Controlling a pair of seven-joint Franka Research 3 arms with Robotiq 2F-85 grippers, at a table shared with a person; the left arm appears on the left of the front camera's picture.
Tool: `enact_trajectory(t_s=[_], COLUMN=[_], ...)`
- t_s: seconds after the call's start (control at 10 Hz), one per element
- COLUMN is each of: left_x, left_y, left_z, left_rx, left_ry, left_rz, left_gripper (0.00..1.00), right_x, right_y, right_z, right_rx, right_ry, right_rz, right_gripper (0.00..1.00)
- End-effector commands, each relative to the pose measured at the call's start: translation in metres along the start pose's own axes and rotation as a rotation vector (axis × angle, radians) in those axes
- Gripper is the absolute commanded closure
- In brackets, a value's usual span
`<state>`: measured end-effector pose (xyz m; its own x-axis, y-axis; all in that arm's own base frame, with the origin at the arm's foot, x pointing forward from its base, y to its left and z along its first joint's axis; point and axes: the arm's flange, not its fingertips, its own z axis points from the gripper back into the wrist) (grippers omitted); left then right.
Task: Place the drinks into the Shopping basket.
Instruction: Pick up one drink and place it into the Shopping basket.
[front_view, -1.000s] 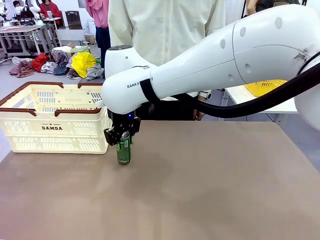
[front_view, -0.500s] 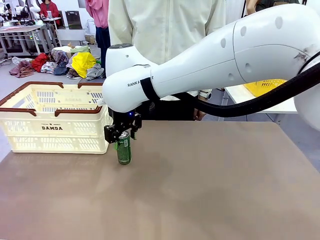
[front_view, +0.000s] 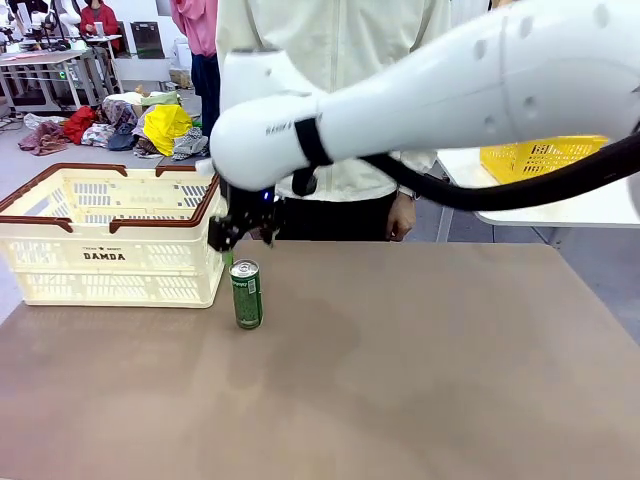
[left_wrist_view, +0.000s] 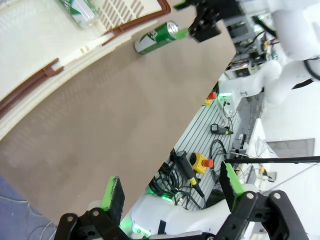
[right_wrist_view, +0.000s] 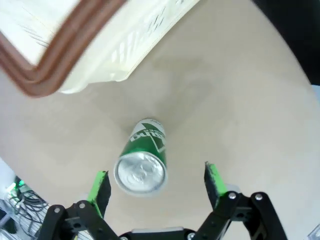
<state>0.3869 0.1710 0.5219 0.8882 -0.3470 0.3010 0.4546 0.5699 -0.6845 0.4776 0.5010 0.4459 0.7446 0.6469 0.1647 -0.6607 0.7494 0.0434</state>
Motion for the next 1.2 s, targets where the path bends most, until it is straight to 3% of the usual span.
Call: enact_trajectory(t_s=[0.0, 0.1, 0.2, 0.3, 0.4, 0.5, 0.6, 0.7, 0.9, 1.1], left_x=[-0.002, -0.002, -0.002, -0.002, -0.002, -0.002, -0.002, -0.002, -0.002, -0.002], left_y=[-0.002, -0.002, -0.002, -0.002, -0.002, -0.002, -0.002, -0.002, -0.002, -0.002], left_z=[0.0, 0.0, 0.0, 0.0, 0.0, 0.0, 0.0, 0.0, 0.0, 0.0], left_rx=[-0.002, -0.002, -0.002, -0.002, -0.002, -0.002, -0.002, -0.002, -0.002, -0.002], left_ry=[0.004, 0.004, 0.004, 0.004, 0.004, 0.004, 0.004, 0.004, 0.004, 0.004], left_rz=[-0.002, -0.002, -0.002, -0.002, -0.002, -0.002, -0.002, -0.002, -0.002, -0.002], left_gripper=[0.0, 0.0, 0.0, 0.0, 0.0, 0.0, 0.0, 0.0, 0.0, 0.0], right_x=[-0.034, -0.059, -0.085, -0.12, -0.162, -0.213, -0.262, -0.311, -0.417, -0.511], right_y=[-0.036, -0.069, -0.102, -0.139, -0.178, -0.222, -0.263, -0.301, -0.362, -0.383], right_z=[0.066, 0.114, 0.154, 0.185, 0.208, 0.224, 0.235, 0.245, 0.258, 0.253], right_rx=[0.12, 0.16, 0.22, 0.318, 0.465, 0.567, 0.748, 0.865, 1.055, 1.022], right_ry=[-0.019, -0.05, -0.115, -0.176, -0.226, -0.271, -0.301, -0.307, -0.43, -0.521], right_rz=[-0.067, -0.202, -0.445, -0.631, -0.732, -0.833, -0.863, -0.976, -1.234, -1.339], right_gripper=[0.0, 0.0, 0.0, 0.0, 0.0, 0.0, 0.0, 0.0, 0.0, 0.0])
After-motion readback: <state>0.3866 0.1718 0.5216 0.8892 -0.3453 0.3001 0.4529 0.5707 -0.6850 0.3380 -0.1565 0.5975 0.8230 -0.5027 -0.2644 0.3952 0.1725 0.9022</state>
